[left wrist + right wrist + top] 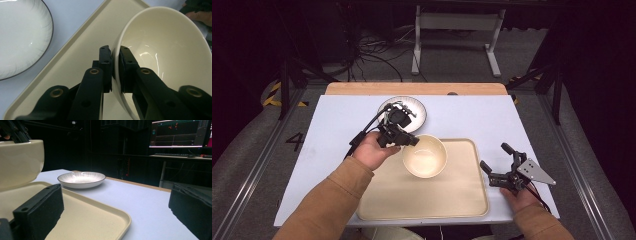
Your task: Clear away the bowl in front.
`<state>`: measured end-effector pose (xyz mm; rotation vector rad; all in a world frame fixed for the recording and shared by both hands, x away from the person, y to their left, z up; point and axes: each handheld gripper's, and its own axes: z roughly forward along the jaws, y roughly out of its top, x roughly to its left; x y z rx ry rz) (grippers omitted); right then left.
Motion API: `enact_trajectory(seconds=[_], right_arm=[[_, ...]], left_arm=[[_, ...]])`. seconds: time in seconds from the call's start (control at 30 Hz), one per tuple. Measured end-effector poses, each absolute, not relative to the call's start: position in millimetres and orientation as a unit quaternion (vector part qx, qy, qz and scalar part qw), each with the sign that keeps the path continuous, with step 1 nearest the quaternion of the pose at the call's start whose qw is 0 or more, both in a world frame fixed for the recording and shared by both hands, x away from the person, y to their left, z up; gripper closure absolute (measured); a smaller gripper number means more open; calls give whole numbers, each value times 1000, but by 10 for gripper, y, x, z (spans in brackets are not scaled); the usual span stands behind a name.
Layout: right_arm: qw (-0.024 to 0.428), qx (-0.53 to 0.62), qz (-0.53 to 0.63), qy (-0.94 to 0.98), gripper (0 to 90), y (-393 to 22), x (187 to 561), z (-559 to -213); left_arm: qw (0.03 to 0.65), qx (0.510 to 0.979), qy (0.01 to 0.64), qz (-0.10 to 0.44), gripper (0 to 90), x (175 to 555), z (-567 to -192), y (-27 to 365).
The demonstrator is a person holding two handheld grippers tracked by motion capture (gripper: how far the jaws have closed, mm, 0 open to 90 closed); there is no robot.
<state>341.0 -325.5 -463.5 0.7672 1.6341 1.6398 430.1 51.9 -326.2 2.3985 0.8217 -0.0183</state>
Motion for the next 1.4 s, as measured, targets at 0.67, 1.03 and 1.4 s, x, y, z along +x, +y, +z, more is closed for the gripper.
enact_trajectory(seconds=[0.67,1.03,1.4], right_arm=[[343,296,631,629,1,-3254,3410,-4635],[343,296,631,629,1,-3254,3410,-4635],[343,296,631,629,1,-3254,3410,-4635]], left_arm=[[230,924,306,-27,841,4322,-3617,397],[206,928,308,-30,843,4345,-3782,419],[207,925,318,-34,843,4372,-3813,449]])
